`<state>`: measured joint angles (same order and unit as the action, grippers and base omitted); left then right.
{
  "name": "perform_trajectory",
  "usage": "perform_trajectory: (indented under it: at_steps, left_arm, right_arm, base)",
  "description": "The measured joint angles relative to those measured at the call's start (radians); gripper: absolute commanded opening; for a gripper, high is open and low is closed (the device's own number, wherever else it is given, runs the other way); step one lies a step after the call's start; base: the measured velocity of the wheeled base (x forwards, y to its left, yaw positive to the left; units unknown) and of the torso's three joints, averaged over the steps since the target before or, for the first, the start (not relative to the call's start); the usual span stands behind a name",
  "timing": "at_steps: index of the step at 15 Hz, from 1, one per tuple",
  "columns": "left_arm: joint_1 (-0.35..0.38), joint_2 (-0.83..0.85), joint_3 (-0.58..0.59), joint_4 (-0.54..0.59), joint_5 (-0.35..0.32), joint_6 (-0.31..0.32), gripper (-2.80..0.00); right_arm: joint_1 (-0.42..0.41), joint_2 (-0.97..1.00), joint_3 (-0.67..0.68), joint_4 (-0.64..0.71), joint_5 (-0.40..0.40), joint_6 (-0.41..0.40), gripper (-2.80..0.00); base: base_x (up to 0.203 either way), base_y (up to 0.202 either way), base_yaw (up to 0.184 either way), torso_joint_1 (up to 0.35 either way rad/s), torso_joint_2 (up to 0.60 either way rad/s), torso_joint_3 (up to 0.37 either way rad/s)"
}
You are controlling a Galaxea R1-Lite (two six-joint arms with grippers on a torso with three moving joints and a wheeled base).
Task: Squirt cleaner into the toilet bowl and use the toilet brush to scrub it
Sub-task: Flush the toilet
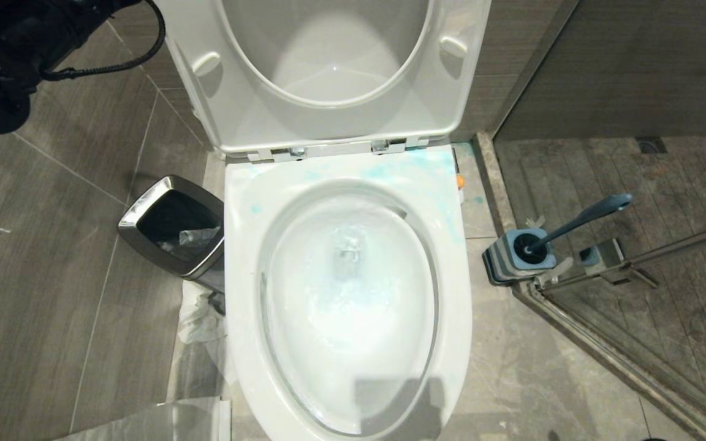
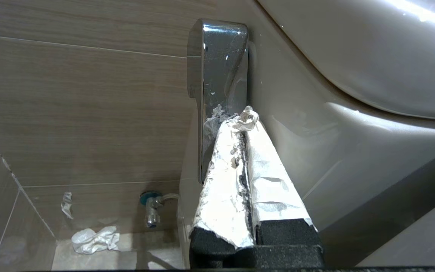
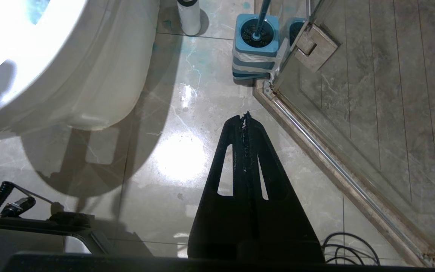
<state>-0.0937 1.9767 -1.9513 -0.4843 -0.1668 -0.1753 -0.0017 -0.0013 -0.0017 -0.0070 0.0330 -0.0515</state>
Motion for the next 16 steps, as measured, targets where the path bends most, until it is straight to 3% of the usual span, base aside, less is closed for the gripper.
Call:
perform_trajectory:
  at_steps: [7, 14, 16]
  left_arm:
    - [0.051, -0.121, 0.004, 0.080, -0.011, -0.015, -2.80]
    - [0.108, -0.406, 0.016, 0.425, 0.020, -0.026, -2.80]
    - [0.114, -0.501, 0.019, 0.467, 0.020, -0.025, -2.80]
  right_arm:
    - [0.000, 0.000, 0.000, 0.000, 0.000, 0.000, -2.80]
    - [0.000, 0.000, 0.000, 0.000, 0.000, 0.000, -2.80]
    - [0.000, 0.000, 0.000, 0.000, 0.000, 0.000, -2.80]
  base:
    - [0.000, 0.000, 0.000, 0.000, 0.00, 0.000]
    - [0.000, 0.000, 0.000, 0.000, 0.00, 0.000]
    - [0.000, 0.000, 0.000, 0.000, 0.00, 0.000]
